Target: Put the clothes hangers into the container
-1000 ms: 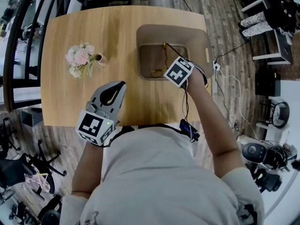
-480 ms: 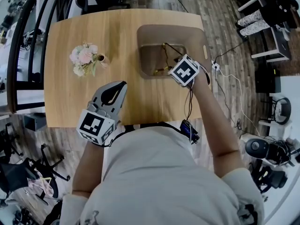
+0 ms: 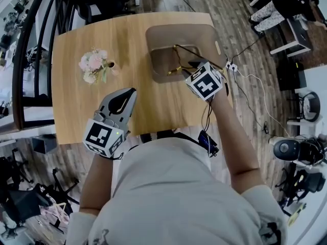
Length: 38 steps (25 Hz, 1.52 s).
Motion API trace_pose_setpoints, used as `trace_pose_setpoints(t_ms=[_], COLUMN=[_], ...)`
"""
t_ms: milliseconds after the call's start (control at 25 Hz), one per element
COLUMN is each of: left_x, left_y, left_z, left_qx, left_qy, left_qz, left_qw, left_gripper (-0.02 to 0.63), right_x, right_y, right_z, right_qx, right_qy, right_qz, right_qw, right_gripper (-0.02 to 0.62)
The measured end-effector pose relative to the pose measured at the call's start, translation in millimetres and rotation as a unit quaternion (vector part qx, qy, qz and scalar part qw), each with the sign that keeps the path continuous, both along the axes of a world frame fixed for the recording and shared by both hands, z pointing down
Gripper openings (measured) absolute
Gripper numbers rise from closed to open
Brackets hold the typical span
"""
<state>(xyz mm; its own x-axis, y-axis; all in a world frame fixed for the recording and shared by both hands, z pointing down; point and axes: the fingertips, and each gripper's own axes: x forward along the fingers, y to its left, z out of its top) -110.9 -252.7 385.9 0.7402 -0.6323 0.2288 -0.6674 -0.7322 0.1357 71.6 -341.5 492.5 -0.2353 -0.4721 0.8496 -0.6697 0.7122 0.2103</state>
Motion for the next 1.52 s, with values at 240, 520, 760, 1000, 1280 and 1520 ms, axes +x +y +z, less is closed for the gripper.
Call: trace_pose_setpoints(t_ms=[240, 520, 760, 1000, 1280, 1520], left_x=[-4.6, -15.3, -20.6, -16.1, 0.0, 26.6], left_y=[20.5, 40.8, 61.0, 76.1, 87.3, 101.5], left_z=[-9.4, -15.8, -12.1, -8.3, -4.8, -6.2], left_qx=[0.013, 0.030, 0.029, 0.027, 0.022, 0.024], left_qy=[-0.003, -0.003, -0.005, -0.003, -0.007, -0.012], left_qz=[0.020, 0.035, 0.047, 0.063, 0.068, 0.064], left_qw=[0.9997, 0.9989, 0.9984, 0.9977, 0.9974, 0.9976], left_gripper=[0.006, 0.006, 0.006, 0.006, 0.006, 0.006], right_x=[-5.3, -22.4, -28.6, -26.7, -7.3, 16.4], right_y=[34.1, 74.8, 111.8, 144.0, 164.0, 180.0], right_z=[-29.0, -62.6, -86.4, -93.8, -92.5, -96.1], right_qx=[0.057, 0.135, 0.180, 0.197, 0.193, 0.203], right_qy=[-0.036, -0.065, -0.097, -0.121, -0.135, -0.138], right_qz=[0.029, 0.023, 0.045, 0.050, 0.055, 0.042], right_qw=[0.997, 0.988, 0.978, 0.972, 0.970, 0.969], right_gripper=[0.102, 0.063, 0.027, 0.005, 0.005, 0.005])
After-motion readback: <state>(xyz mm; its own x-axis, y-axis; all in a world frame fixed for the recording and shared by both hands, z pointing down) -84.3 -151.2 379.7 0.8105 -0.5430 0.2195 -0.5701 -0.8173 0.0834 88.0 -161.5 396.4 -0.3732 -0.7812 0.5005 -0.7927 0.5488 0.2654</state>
